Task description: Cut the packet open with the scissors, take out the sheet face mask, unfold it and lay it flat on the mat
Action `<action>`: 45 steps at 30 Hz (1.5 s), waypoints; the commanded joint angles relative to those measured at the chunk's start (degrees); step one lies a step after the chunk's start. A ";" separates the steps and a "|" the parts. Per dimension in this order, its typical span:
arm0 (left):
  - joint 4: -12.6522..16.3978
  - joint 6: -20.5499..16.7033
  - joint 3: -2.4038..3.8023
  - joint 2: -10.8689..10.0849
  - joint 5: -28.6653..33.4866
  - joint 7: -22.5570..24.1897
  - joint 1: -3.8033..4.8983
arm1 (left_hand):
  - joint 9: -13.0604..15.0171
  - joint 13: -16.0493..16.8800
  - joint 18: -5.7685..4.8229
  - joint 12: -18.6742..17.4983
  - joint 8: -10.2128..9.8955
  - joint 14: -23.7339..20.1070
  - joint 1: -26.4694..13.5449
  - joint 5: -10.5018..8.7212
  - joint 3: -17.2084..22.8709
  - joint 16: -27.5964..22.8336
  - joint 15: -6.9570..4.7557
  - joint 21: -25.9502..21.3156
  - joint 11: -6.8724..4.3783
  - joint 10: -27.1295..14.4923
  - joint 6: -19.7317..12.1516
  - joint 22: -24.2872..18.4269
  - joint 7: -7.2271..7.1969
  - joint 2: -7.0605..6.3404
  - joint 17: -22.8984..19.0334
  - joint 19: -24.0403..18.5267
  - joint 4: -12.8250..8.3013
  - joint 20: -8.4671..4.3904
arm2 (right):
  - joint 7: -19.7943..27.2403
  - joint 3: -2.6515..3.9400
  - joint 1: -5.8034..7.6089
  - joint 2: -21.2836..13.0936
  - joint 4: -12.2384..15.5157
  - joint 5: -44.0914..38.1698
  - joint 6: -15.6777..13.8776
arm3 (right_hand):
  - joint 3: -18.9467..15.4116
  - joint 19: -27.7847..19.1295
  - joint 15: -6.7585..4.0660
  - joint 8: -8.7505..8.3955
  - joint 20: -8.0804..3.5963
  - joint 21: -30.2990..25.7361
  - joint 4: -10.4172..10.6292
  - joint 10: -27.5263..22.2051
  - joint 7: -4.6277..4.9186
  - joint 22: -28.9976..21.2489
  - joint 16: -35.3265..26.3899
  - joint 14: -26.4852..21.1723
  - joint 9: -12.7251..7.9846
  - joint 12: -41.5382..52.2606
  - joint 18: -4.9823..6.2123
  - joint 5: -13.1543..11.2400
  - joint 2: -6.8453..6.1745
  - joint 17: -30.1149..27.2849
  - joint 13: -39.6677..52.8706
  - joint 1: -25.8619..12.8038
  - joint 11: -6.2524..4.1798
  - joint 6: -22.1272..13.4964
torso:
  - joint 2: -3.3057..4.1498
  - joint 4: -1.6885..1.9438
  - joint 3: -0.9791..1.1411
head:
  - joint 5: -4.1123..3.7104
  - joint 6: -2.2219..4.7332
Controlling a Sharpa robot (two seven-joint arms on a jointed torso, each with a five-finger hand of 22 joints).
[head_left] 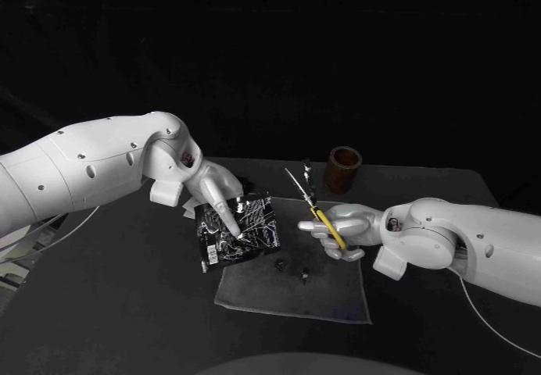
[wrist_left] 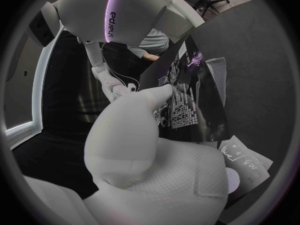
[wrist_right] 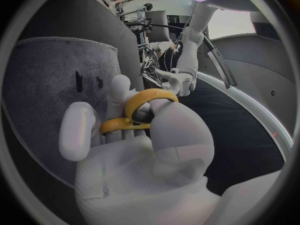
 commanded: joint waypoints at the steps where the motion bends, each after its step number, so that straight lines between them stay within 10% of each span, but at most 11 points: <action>1: 0.18 9.06 0.02 -0.10 -0.65 1.04 0.01 | 10.69 0.10 0.92 0.09 0.02 0.02 -0.04 0.14 0.31 -0.26 -0.20 0.16 -0.32 0.25 0.35 0.10 0.01 0.67 0.08 0.01 -0.45 -0.24 | 1.56 0.06 0.04 -0.18 -0.06 1.90 1.10 | 1.57 -0.86 -2.85 11.24 -0.32 -0.08 -0.46 14.22 -3.73 -0.52 -1.51 3.18 9.41 2.86 3.71 -0.09 8.79 -0.72 -0.39 -9.24 -3.93 30.08 | 0.00 -0.04 0.00 | -0.10 0.22; 3: 0.24 8.31 0.02 -0.21 -1.12 1.74 0.01 | 10.69 0.10 0.92 0.09 0.01 0.02 -0.05 0.14 0.31 -0.26 -0.20 0.16 -0.32 0.25 0.35 0.10 0.01 0.67 0.08 0.01 -0.44 -0.24 | 2.18 0.06 0.04 -0.30 -0.13 2.51 0.45 | 2.82 -1.56 -2.55 6.94 -0.09 -0.57 -2.75 12.60 -3.34 -1.64 -3.16 2.57 6.37 -1.71 3.89 -0.07 7.80 -1.33 -5.54 -7.65 -3.52 25.35 | 0.00 -0.04 -0.03 | -0.20 0.30; 4: 0.28 7.74 0.03 -0.28 -1.54 2.30 0.01 | 10.70 0.11 0.91 0.09 0.00 0.01 -0.08 0.14 0.31 -0.27 -0.19 0.16 -0.31 0.24 0.35 0.10 0.02 0.69 0.09 0.00 -0.42 -0.23 | 2.62 0.05 0.04 -0.38 -0.15 2.82 -0.18 | 3.34 -2.22 -2.28 0.99 0.09 -1.09 -4.57 10.99 -2.98 -2.89 -3.71 2.14 2.18 -5.69 4.07 0.17 6.61 -1.35 -9.79 -6.48 -3.13 18.99 | 0.00 -0.03 -0.03 | -0.23 0.37; 5: 0.33 7.02 0.03 -0.38 -2.01 2.98 0.01 | 10.72 0.11 0.90 0.08 -0.03 -0.01 -0.13 0.14 0.32 -0.28 -0.17 0.15 -0.30 0.23 0.34 0.10 0.02 0.71 0.10 -0.03 -0.37 -0.21 | 3.04 0.05 0.04 -0.48 -0.15 3.07 -0.77 | 4.15 -3.71 -1.65 -17.24 0.77 -2.38 -7.56 7.06 -1.96 -5.71 -5.19 1.15 -10.08 -16.42 4.40 -0.08 4.11 -1.63 -20.95 -4.30 -1.84 2.73 | 0.00 -0.02 -0.03 | -0.26 0.44; 7: 0.47 5.37 0.03 -0.60 -2.90 4.39 0.01 | 10.75 0.12 0.89 0.05 -0.07 -0.04 -0.22 0.14 0.33 -0.32 -0.14 0.14 -0.27 0.19 0.33 0.10 0.04 0.75 0.13 -0.09 -0.26 -0.18 | 3.83 0.04 0.04 -0.69 -0.06 3.51 -1.62 | 4.39 -4.92 -0.22 -27.40 1.76 -3.68 -9.13 5.91 0.19 -8.12 -7.26 0.74 -16.71 -21.35 4.82 -0.35 0.28 -2.13 -23.52 -2.29 -0.49 1.51 | 0.00 -0.02 -0.01 | -0.38 0.70; 8: 0.56 4.57 0.03 -0.72 -3.29 5.01 0.01 | 10.76 0.12 0.88 0.04 -0.08 -0.06 -0.24 0.14 0.34 -0.33 -0.13 0.13 -0.26 0.17 0.32 0.09 0.04 0.75 0.13 -0.11 -0.24 -0.18 | 4.20 0.03 0.04 -0.79 0.03 3.74 -2.00 | 4.12 -5.46 0.08 -29.74 2.02 -4.24 -9.71 4.83 0.77 -9.32 -7.80 0.55 -18.15 -22.95 5.00 -0.42 -1.58 -2.30 -24.23 -1.69 0.11 0.67 | 0.00 -0.02 0.00 | -0.42 0.76; 10: 0.80 2.91 0.04 -1.08 -4.19 6.39 0.00 | 10.78 0.11 0.87 0.01 -0.12 -0.11 -0.27 0.14 0.35 -0.36 -0.11 0.11 -0.25 0.11 0.30 0.09 0.05 0.75 0.15 -0.17 -0.20 -0.16 | 5.10 0.00 0.03 -1.05 0.32 4.16 -2.76 | 5.10 -7.27 2.23 -39.59 3.83 -6.47 -10.94 -0.69 4.12 -13.35 -10.66 -0.20 -24.75 -31.99 5.47 -0.32 -5.66 -3.25 -28.50 1.14 3.04 -1.38 | 0.01 -0.06 0.01 | -0.61 0.96; 15: 1.26 0.14 0.05 -1.94 -5.43 8.58 -0.03 | 10.80 0.11 0.86 -0.02 -0.17 -0.17 -0.32 0.14 0.35 -0.41 -0.08 0.08 -0.23 0.05 0.27 0.08 0.07 0.70 0.16 -0.25 -0.15 -0.14 | 6.87 -0.07 -0.06 -1.75 1.28 4.51 -4.03 | 6.12 -10.40 5.09 -51.12 6.74 -11.05 -13.42 -1.51 8.40 -20.87 -15.40 -0.73 -32.09 -42.75 6.83 -0.24 -12.22 -5.02 -34.58 4.91 6.36 -6.07 | -0.01 -0.06 0.01 | -0.82 1.21; 18: 1.56 -0.96 0.05 -2.34 -5.95 9.69 -0.07 | 10.80 0.11 0.86 -0.02 -0.17 -0.17 -0.32 0.14 0.35 -0.41 -0.08 0.08 -0.23 0.05 0.27 0.08 0.07 0.70 0.16 -0.25 -0.15 -0.14 | 7.58 -0.10 -0.19 -2.14 1.84 4.27 -4.18 | 6.04 -11.41 5.38 -52.53 7.21 -12.78 -14.28 -0.65 8.59 -23.63 -17.13 -0.93 -33.14 -45.61 7.32 -0.34 -13.68 -5.56 -36.51 5.74 6.86 -5.74 | -0.01 -0.05 0.01 | -0.92 1.30; 37: 2.79 -19.23 -0.74 -3.49 -9.91 20.15 -2.02 | 10.92 0.05 0.77 -0.50 -0.75 -1.02 -0.34 0.13 0.44 -0.94 0.23 -0.15 0.05 -0.84 0.02 0.07 0.28 0.32 0.32 -1.17 0.11 0.08 | 10.51 -0.14 -0.87 -4.45 4.40 4.77 -3.17 | 7.31 -10.74 4.84 -52.70 6.86 -13.01 -14.11 3.46 7.65 -22.91 -18.99 0.00 -34.02 -47.87 7.21 -0.32 -12.99 -5.81 -38.17 6.13 6.00 -1.93 | 0.00 0.01 0.07 | -1.48 1.69; 45: 4.53 -29.70 -0.99 -3.71 -24.21 27.87 -3.20 | 10.83 0.02 0.73 -0.71 -1.13 -1.49 -0.08 0.12 0.35 -1.14 0.35 -0.16 0.11 -1.28 -0.07 0.15 0.23 0.06 0.41 -1.71 0.04 0.16 | 11.01 -0.14 -0.97 -5.46 4.90 4.96 -3.27 | 7.63 -10.64 4.78 -52.80 6.82 -12.99 -14.03 3.99 7.55 -22.72 -19.23 0.16 -34.17 -48.24 7.18 -0.32 -12.77 -5.79 -38.41 6.17 5.91 -1.52 | 0.00 -0.01 0.02 | -1.42 1.51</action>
